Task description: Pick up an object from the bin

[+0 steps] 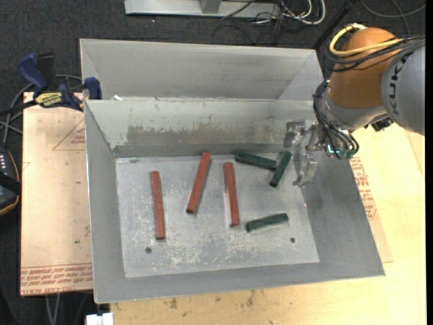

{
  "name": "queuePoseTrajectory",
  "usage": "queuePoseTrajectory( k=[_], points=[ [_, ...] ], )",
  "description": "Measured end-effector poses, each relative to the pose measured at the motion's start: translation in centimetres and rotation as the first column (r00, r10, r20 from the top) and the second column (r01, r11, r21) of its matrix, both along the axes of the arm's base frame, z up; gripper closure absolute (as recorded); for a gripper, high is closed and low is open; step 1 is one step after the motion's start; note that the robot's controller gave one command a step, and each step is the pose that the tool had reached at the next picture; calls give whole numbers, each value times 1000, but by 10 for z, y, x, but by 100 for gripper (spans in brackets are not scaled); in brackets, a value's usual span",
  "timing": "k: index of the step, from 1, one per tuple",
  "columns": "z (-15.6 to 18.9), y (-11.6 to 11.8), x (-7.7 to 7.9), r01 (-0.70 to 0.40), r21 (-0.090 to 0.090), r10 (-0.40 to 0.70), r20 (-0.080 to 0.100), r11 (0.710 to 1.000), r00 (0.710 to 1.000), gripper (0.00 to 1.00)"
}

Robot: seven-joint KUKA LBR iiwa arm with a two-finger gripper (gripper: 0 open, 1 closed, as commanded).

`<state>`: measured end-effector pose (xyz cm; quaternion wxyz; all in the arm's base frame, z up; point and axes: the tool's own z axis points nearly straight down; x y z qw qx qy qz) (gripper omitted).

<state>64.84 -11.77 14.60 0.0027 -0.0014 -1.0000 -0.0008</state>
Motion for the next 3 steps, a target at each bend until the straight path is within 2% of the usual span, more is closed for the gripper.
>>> queuePoseTrajectory(
  k=[1, 2, 3],
  points=[
    [-69, 47, -85, -109, 4, 109, -4, 994, 994, 0],
    [-65, 45, -81, -109, -1, 109, 6, 994, 994, 100],
    [78, 61, -71, -143, -3, 143, 18, 990, 990, 100]
  ],
)
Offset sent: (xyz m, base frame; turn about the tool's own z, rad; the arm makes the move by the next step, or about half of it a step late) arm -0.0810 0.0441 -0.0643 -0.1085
